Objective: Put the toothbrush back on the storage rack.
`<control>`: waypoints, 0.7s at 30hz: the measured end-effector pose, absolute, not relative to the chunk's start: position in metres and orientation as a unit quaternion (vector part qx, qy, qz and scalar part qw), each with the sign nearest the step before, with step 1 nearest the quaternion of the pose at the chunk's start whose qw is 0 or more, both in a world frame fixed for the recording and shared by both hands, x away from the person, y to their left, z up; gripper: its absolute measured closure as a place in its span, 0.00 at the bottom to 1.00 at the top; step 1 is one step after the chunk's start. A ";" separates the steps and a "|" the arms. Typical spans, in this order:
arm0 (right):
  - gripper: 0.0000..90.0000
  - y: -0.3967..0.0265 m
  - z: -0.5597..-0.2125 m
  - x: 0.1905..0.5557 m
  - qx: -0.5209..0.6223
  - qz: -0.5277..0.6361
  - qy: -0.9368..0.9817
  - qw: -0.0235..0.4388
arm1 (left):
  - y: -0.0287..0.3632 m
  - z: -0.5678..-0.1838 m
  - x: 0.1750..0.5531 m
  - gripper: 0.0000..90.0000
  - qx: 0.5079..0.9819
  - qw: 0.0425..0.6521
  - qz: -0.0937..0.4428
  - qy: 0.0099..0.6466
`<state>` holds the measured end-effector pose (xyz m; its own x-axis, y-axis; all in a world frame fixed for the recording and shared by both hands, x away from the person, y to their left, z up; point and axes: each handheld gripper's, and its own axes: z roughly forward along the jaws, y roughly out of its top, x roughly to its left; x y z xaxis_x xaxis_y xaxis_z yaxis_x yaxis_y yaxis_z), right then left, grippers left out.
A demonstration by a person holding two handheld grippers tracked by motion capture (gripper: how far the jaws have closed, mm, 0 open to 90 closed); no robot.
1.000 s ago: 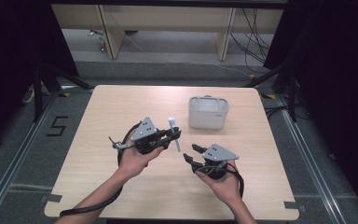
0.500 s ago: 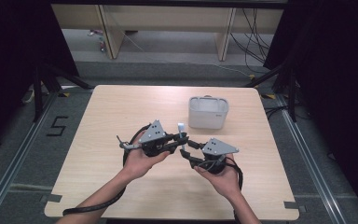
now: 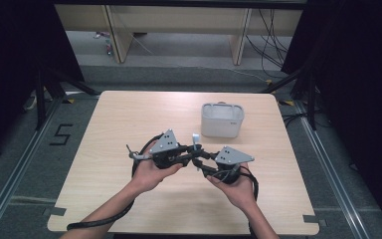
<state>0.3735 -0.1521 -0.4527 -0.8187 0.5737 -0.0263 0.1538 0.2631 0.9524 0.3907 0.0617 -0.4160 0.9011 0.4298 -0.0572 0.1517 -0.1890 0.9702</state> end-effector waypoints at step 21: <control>0.88 -0.152 -0.454 0.370 0.244 0.550 0.776 0.189 | 0.063 -0.418 0.390 0.68 0.759 0.608 0.119 0.197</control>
